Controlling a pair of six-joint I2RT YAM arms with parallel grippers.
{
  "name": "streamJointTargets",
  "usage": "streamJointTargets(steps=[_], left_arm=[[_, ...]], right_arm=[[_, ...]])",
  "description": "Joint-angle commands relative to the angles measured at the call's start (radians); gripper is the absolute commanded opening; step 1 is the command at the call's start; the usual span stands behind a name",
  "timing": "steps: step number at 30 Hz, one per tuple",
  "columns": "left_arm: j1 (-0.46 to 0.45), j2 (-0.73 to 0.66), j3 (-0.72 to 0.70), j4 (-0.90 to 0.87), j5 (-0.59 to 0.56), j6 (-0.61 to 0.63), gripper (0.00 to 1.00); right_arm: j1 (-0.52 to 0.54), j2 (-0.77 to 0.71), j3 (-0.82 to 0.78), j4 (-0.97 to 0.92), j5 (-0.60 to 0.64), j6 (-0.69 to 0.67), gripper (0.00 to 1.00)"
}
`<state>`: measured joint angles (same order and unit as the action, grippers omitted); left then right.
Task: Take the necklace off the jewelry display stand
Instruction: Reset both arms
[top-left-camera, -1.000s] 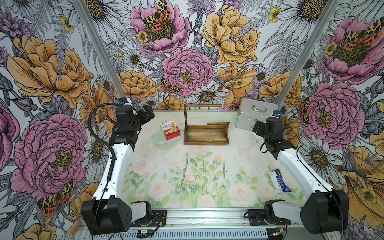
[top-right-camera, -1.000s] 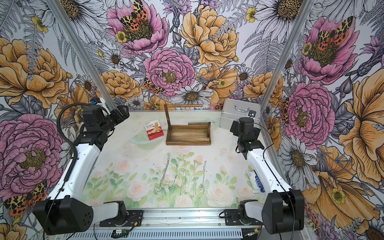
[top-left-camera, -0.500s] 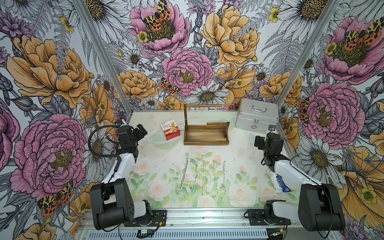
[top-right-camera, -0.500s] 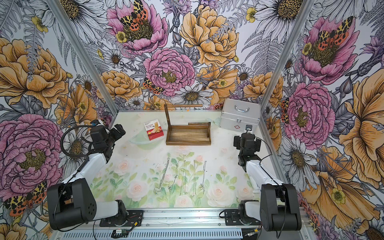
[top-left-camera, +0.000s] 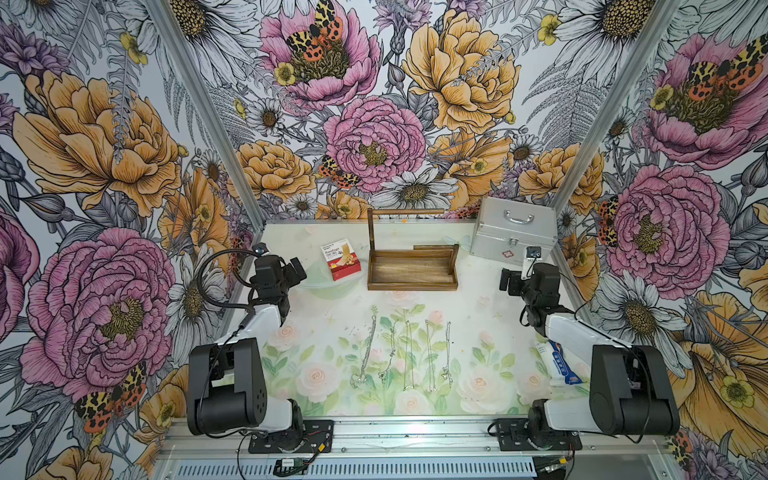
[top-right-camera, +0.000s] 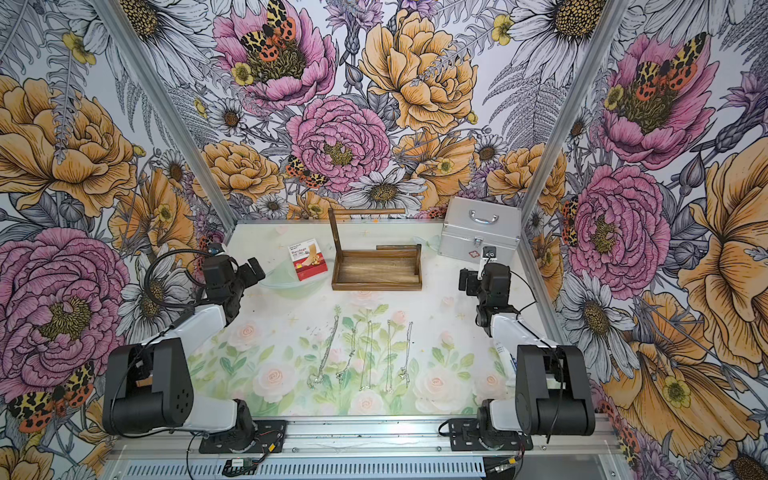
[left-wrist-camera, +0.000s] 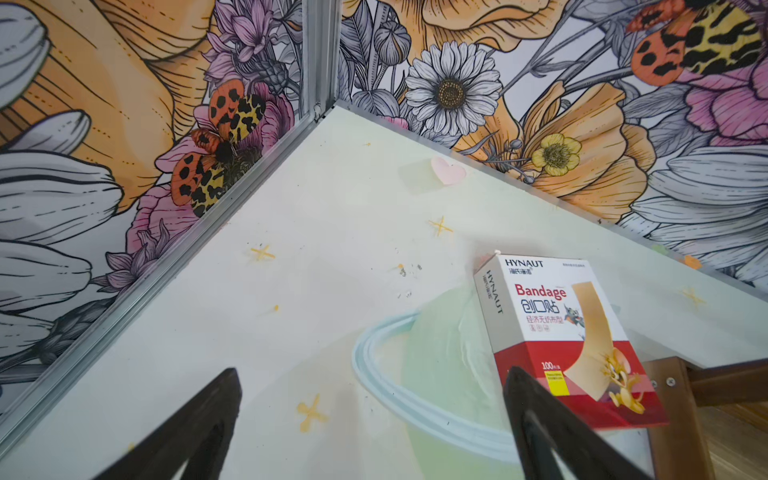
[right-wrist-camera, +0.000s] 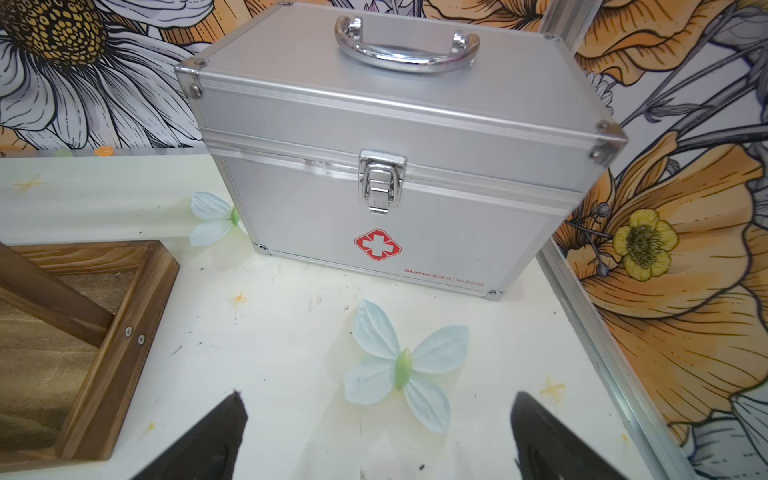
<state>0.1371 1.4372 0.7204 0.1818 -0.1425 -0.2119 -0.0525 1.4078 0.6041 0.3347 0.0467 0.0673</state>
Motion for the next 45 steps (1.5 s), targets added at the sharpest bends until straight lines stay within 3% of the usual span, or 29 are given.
streamJointTargets(steps=[1,10,15,18,22,26,36,38,40,45], left_arm=[[-0.009,0.023,-0.037,0.117,0.004,0.044,0.99],[-0.042,0.056,-0.156,0.340,0.061,0.109,0.99],[-0.105,0.031,-0.292,0.580,0.069,0.190,0.99],[-0.148,0.116,-0.383,0.845,0.077,0.247,0.99],[-0.161,0.103,-0.378,0.808,0.079,0.264,0.99],[-0.124,0.101,-0.330,0.711,0.127,0.238,0.99],[-0.102,0.104,-0.331,0.717,0.151,0.216,0.99],[-0.117,0.103,-0.334,0.723,0.123,0.222,0.99],[-0.149,0.104,-0.337,0.731,0.014,0.230,0.99],[-0.156,0.104,-0.341,0.738,-0.005,0.231,0.99]], right_arm=[[-0.006,0.048,-0.047,0.149,-0.084,0.029,1.00],[-0.013,0.090,-0.112,0.315,-0.093,0.020,1.00],[-0.006,0.087,-0.192,0.452,-0.053,0.023,1.00],[0.009,0.112,-0.232,0.545,-0.044,0.009,1.00],[0.021,0.110,-0.294,0.659,0.000,0.011,1.00],[0.015,0.125,-0.187,0.468,-0.032,0.009,1.00],[0.006,0.124,-0.194,0.486,-0.036,0.017,1.00],[0.007,0.125,-0.194,0.487,-0.033,0.016,1.00],[0.008,0.123,-0.195,0.487,-0.032,0.016,1.00],[0.010,0.123,-0.196,0.487,-0.030,0.016,1.00]])
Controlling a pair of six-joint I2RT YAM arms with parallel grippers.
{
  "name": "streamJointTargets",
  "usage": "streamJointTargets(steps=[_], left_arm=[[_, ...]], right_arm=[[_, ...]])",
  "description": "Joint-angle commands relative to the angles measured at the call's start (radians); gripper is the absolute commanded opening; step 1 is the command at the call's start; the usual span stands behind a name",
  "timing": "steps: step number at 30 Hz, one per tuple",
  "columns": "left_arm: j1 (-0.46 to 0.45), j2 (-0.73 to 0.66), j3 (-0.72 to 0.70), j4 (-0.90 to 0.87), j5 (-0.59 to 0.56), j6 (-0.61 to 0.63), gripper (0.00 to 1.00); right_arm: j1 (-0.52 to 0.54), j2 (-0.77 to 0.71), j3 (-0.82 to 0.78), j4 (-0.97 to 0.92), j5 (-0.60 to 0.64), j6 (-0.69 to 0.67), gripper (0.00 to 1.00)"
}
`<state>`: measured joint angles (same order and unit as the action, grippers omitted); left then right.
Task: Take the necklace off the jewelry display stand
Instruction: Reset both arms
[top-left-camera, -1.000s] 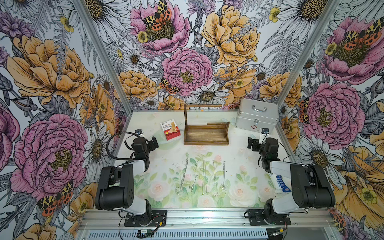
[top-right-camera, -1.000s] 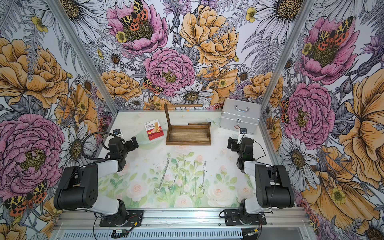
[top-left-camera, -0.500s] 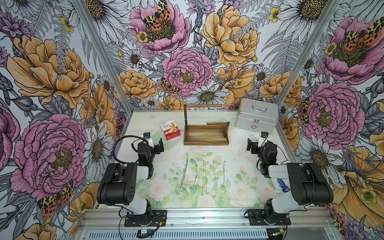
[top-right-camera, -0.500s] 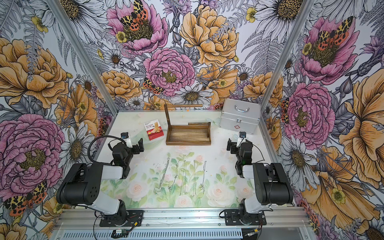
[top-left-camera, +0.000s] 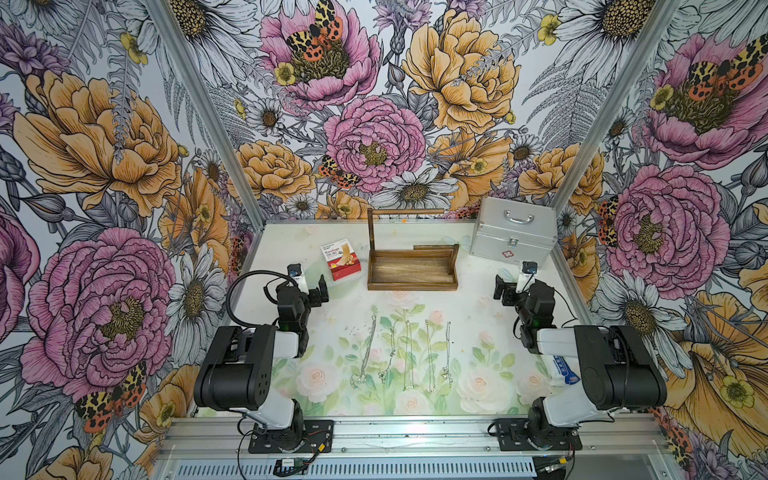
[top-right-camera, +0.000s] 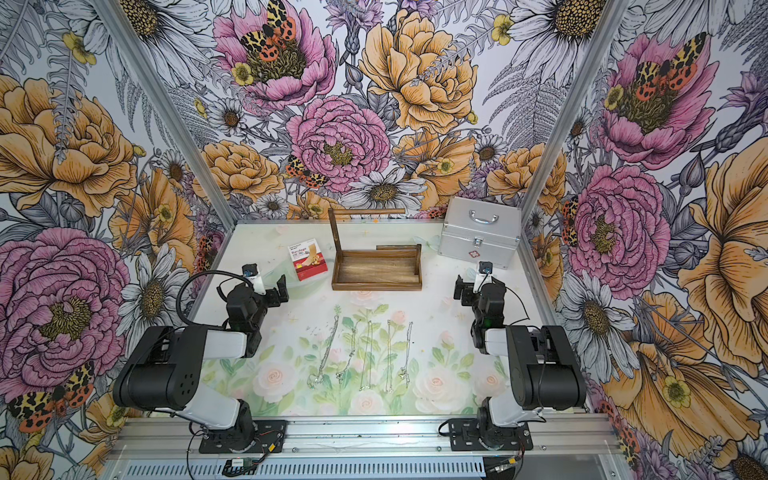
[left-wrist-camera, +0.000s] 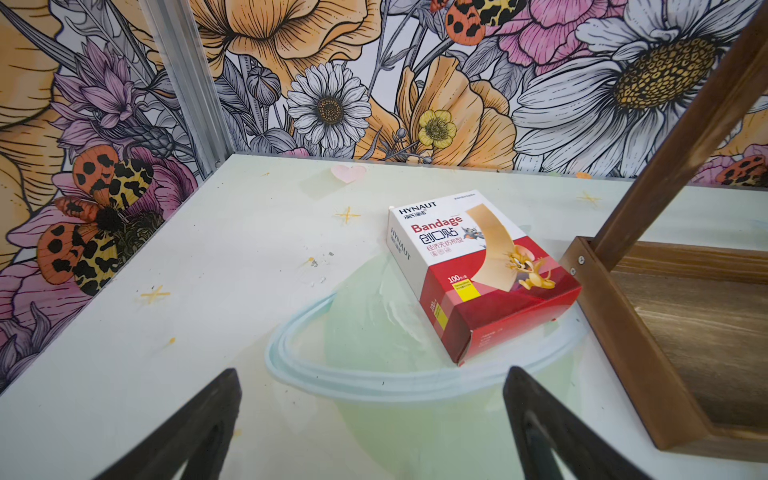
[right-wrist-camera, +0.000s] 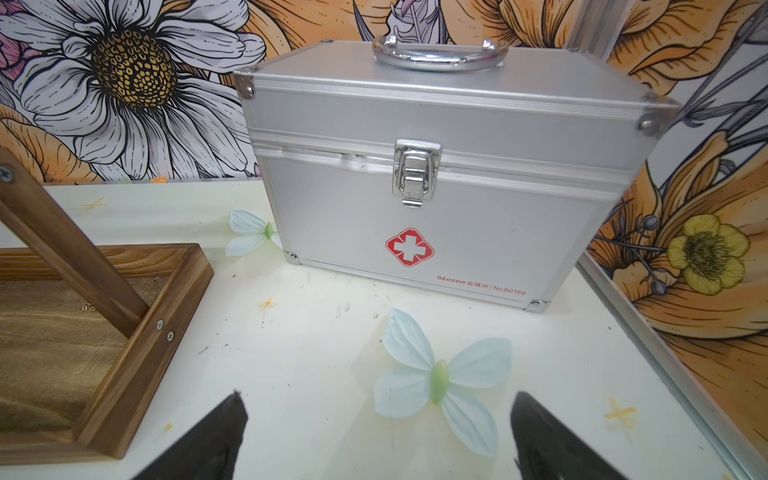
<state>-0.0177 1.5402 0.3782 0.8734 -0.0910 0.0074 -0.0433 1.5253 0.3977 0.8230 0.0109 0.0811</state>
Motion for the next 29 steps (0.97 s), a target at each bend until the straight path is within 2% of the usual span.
streamJointTargets(steps=[1,15,20,29], left_arm=[[-0.002,0.000,0.001,0.045,-0.056,0.012,0.99],[-0.001,0.000,0.001,0.046,-0.054,0.012,0.99],[0.034,0.001,0.010,0.030,0.017,-0.009,0.99],[0.011,0.000,0.005,0.035,-0.027,0.008,0.99]], right_arm=[[0.000,0.006,0.012,-0.001,0.007,0.002,1.00],[0.005,0.004,0.009,0.002,0.012,0.000,1.00],[0.006,0.005,0.010,0.002,0.015,-0.001,1.00],[0.007,0.004,0.007,0.004,0.017,-0.002,1.00]])
